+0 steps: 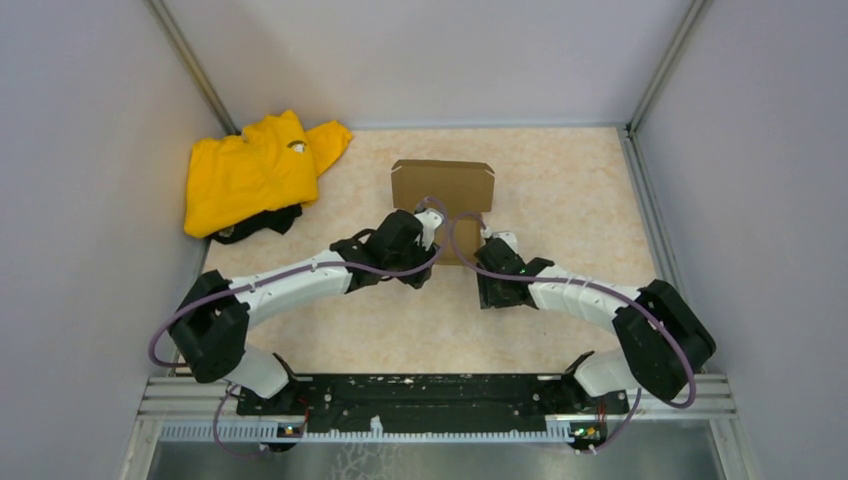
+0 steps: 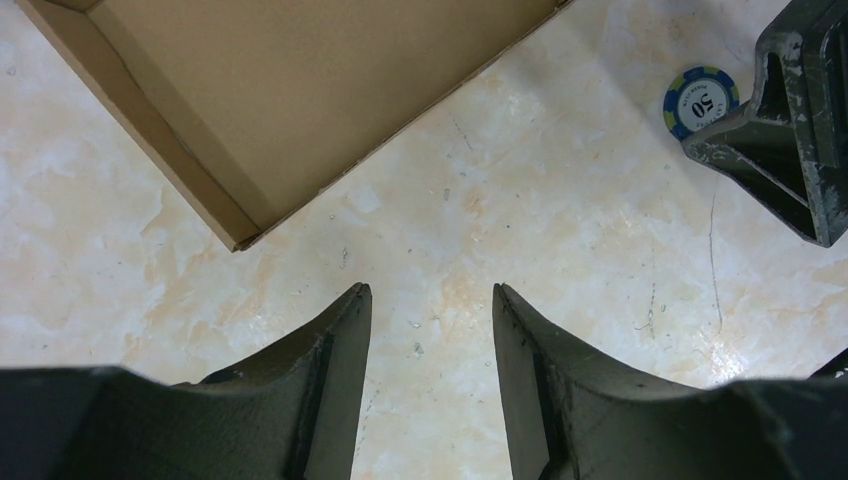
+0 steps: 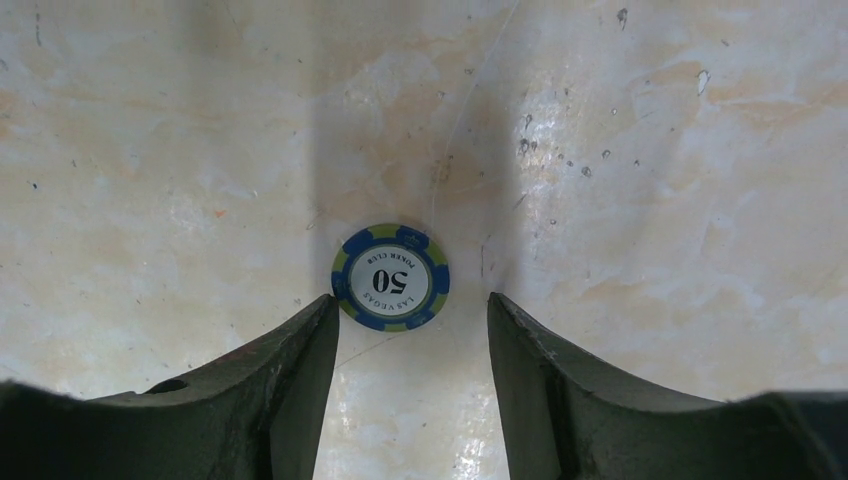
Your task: Fold the paper box
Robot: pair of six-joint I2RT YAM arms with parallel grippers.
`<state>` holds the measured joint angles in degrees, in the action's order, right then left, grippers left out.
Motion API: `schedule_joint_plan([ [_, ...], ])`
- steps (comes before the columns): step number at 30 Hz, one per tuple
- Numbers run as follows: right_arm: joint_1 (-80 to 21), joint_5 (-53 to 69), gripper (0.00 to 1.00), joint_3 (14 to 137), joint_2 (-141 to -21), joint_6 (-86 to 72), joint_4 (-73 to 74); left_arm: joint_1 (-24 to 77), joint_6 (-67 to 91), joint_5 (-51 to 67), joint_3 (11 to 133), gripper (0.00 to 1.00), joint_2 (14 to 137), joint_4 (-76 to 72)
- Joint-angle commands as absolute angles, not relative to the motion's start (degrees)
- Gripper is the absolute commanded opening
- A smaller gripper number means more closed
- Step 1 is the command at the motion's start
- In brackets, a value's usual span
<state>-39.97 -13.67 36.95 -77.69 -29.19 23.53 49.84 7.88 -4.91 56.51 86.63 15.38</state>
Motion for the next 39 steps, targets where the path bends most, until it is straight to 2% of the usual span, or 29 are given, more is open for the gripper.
schedule_joint_plan([
  [1, -40.68, -13.98, 0.56, 38.37, -80.41, -29.91, 23.75, 49.24, 7.92, -4.67, 55.34, 0.54, 84.52, 13.96],
  [15, -42.16, -13.53, 0.45, 39.64, -83.07, -29.82, 23.72, 47.58, 7.21, -3.74, 54.32, 0.55, 83.08, 13.89],
  [21, -42.31, -13.4, 0.33, 39.85, -83.23, -29.79, 24.02, 47.12, 7.12, -3.36, 53.95, 0.55, 82.82, 13.71],
  [39, -42.36, -16.9, 0.34, 48.48, -82.35, -27.12, 29.2, 44.19, 8.67, -4.13, 52.27, 0.58, 81.83, 13.18],
])
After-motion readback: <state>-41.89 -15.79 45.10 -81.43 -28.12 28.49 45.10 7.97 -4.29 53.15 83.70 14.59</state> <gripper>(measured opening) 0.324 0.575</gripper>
